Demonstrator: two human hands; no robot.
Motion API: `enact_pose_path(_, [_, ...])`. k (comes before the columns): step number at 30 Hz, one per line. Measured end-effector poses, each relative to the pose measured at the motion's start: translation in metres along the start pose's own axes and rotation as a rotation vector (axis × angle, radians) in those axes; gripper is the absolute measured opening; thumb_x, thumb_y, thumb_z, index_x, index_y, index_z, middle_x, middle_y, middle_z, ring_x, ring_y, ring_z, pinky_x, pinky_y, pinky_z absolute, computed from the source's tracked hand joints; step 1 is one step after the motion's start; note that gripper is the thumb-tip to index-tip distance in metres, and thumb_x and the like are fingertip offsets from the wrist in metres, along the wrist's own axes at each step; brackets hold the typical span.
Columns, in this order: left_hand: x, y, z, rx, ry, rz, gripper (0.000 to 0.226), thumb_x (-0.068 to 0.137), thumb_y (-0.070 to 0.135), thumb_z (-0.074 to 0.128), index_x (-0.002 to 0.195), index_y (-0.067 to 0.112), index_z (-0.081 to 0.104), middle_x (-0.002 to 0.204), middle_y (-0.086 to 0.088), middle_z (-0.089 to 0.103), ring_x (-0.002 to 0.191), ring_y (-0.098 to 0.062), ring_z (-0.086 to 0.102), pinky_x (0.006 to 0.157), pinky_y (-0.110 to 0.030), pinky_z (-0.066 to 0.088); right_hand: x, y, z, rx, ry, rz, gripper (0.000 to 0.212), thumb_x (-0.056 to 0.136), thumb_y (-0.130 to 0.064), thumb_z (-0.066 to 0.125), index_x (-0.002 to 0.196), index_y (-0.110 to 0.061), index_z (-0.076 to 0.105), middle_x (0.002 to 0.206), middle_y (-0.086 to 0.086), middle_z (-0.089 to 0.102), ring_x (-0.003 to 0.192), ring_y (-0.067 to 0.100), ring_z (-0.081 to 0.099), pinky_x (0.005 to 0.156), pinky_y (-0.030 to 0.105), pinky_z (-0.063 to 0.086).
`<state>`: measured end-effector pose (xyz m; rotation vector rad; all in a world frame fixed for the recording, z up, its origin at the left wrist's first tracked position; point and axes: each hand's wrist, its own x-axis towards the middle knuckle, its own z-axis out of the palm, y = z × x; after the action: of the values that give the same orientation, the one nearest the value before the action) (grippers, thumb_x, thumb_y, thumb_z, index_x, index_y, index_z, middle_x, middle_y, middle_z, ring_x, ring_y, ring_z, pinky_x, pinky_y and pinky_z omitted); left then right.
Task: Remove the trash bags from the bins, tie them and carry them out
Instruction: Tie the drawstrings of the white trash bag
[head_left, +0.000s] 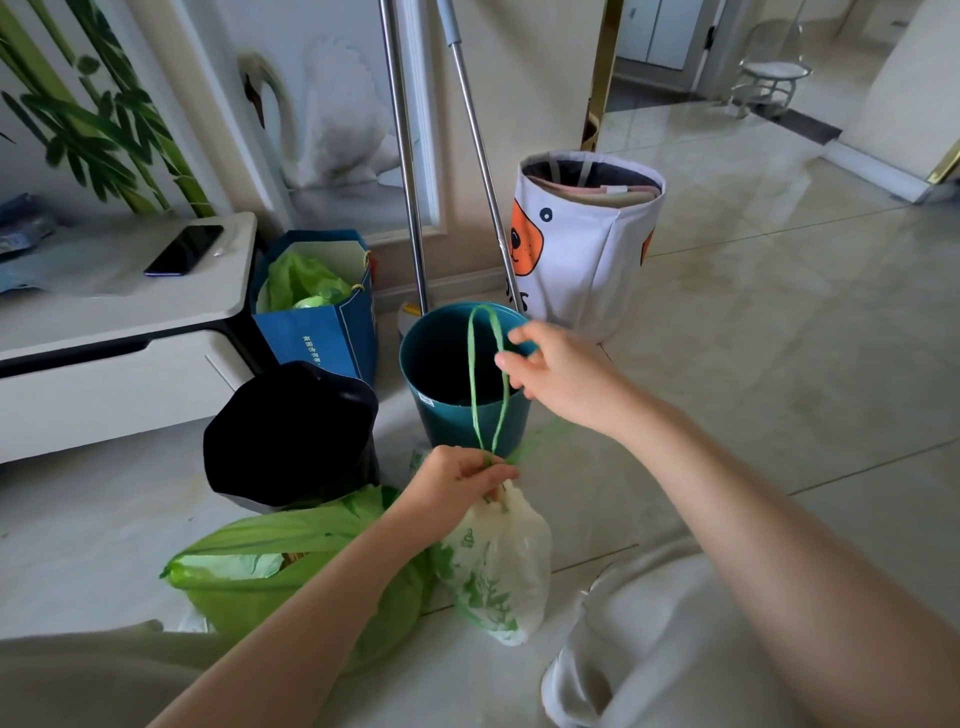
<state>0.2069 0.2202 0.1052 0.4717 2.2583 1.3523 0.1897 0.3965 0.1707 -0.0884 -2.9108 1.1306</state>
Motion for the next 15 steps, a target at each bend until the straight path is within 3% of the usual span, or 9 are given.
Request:
enact_pose_path(2, [0.000,-0.005,-0.004,-0.087,0.036,-0.051,0.017,0.091,0.024,0.060,0.089,0.022,0.077,0.063,0.004,0.067,0.067,-0.021,0.055,0.069,-0.031,0.046,-0.003,0.008,0.006,-0.196,-0.211,0.069,0.050,0.090,-0.055,0.044,0.116,-0.015,0.059,0.096,0.007,0.072,0.091,0.023,0.065,0.084,0.038,0.052])
enact_pose_path(4, [0.001,-0.009,-0.010,-0.145,0.057,-0.102,0.020,0.093,0.025,0.057,0.089,0.023,0.077,0.065,0.004,0.069,0.070,-0.018,0.057,0.072,-0.026,0.045,-0.010,0.010,0.012,-0.212,-0.379,0.052,0.038,0.093,-0.048,0.046,0.089,-0.014,0.064,0.072,0.001,0.070,0.073,0.018,0.065,0.067,0.031,0.047])
enact_pose_path(7, [0.002,-0.016,-0.018,-0.284,0.098,-0.147,0.021,0.094,0.023,0.056,0.091,0.018,0.076,0.080,-0.006,0.074,0.082,-0.015,0.064,0.087,-0.024,0.049,-0.016,0.007,0.015,-0.163,-0.428,-0.036,0.033,0.096,-0.029,0.049,0.074,-0.007,0.060,0.059,0.000,0.055,0.052,0.014,0.048,0.055,0.028,0.037])
enact_pose_path(9, [0.003,-0.020,-0.023,-0.347,0.162,-0.157,0.020,0.094,0.020,0.057,0.090,0.016,0.076,0.094,-0.006,0.075,0.088,-0.008,0.067,0.083,-0.019,0.052,-0.018,0.007,0.011,-0.100,-0.461,-0.029,0.031,0.096,-0.025,0.047,0.077,-0.008,0.065,0.063,0.003,0.050,0.055,0.016,0.042,0.057,0.030,0.036])
enact_pose_path(12, [0.002,-0.021,-0.024,-0.374,0.150,-0.150,0.019,0.092,0.018,0.059,0.092,0.011,0.077,0.097,-0.001,0.076,0.087,-0.002,0.068,0.074,-0.011,0.050,-0.023,0.011,0.011,-0.035,-0.676,0.055,0.029,0.098,-0.027,0.045,0.085,-0.019,0.069,0.059,-0.006,0.056,0.059,0.017,0.045,0.059,0.028,0.041])
enact_pose_path(15, [0.000,-0.019,-0.021,-0.385,0.088,-0.133,0.016,0.090,0.015,0.061,0.093,0.009,0.076,0.096,-0.003,0.075,0.083,-0.003,0.068,0.072,-0.010,0.049,-0.022,0.019,0.022,0.019,-0.722,0.168,0.030,0.101,-0.027,0.037,0.101,-0.018,0.065,0.078,-0.007,0.068,0.067,0.014,0.056,0.068,0.030,0.049])
